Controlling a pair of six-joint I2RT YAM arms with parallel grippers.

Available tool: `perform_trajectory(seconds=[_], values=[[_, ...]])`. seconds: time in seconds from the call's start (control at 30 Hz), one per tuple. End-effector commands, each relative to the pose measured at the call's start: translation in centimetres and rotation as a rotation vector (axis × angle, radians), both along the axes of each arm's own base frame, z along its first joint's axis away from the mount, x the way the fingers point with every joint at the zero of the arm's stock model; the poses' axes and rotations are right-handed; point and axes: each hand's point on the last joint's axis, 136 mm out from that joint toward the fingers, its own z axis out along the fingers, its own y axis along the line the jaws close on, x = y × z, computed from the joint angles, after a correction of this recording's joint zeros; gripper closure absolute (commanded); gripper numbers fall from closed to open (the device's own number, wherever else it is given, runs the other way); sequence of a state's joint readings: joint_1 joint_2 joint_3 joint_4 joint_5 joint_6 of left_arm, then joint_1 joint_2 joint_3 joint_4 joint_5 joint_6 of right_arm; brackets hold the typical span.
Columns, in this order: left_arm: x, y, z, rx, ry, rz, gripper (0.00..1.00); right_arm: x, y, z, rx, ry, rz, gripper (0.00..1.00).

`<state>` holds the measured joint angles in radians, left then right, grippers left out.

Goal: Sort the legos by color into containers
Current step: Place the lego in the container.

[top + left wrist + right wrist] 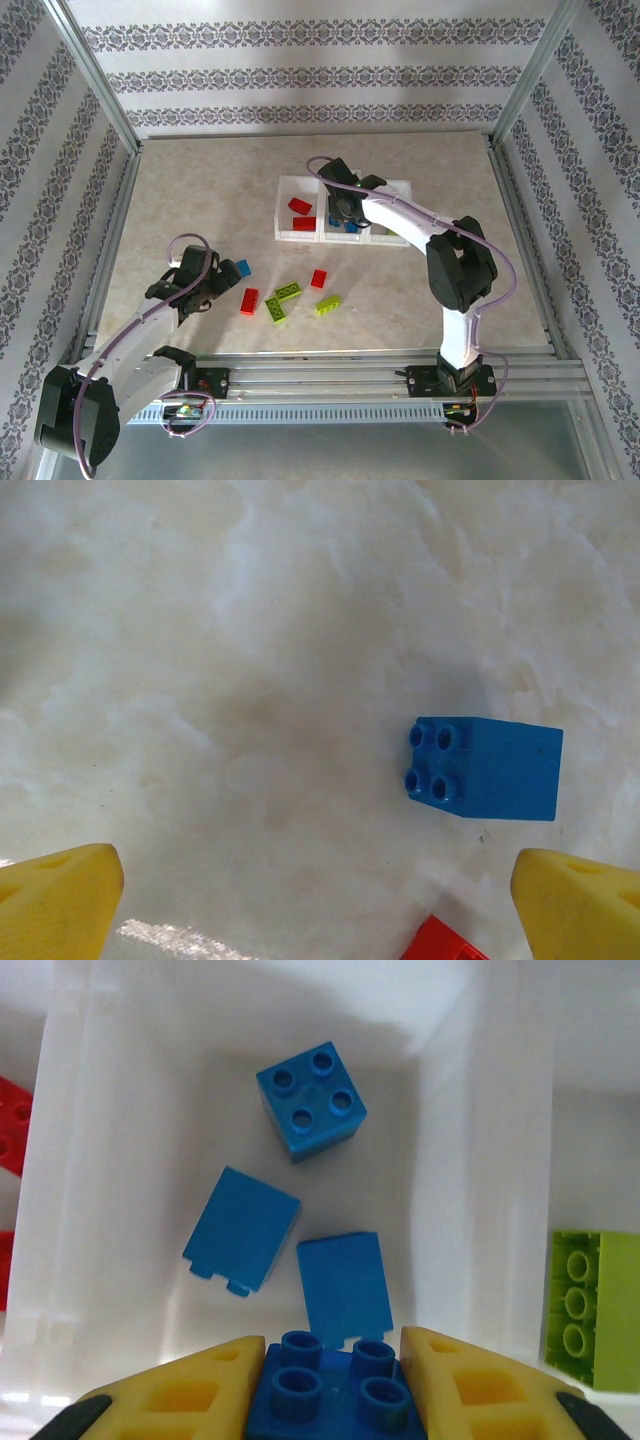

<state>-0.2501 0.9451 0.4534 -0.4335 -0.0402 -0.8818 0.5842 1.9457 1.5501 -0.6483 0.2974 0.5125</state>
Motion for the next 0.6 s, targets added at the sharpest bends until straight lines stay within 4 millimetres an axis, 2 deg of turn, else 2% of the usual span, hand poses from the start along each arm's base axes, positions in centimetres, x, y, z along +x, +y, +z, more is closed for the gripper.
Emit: perform_trajectory(seconds=[0.0, 0.3, 0.57], values=[[0.7, 0.0, 1.2, -0.008, -0.031, -0.004, 0.0, 1.5, -0.2, 0.4, -0.025, -0.028, 0.008, 0.76], [1.0, -0.8, 1.5, -0.026, -0.047, -0.056, 0.0, 2.2, -0.1, -0.2, -0.026, -0.019, 0.013, 0.59], [0.8, -1.3, 1.5, -0.03, -0.039, -0.11, 0.01, 2.3, -0.6, 0.6, -0.04, -0.037, 0.01, 0.51]])
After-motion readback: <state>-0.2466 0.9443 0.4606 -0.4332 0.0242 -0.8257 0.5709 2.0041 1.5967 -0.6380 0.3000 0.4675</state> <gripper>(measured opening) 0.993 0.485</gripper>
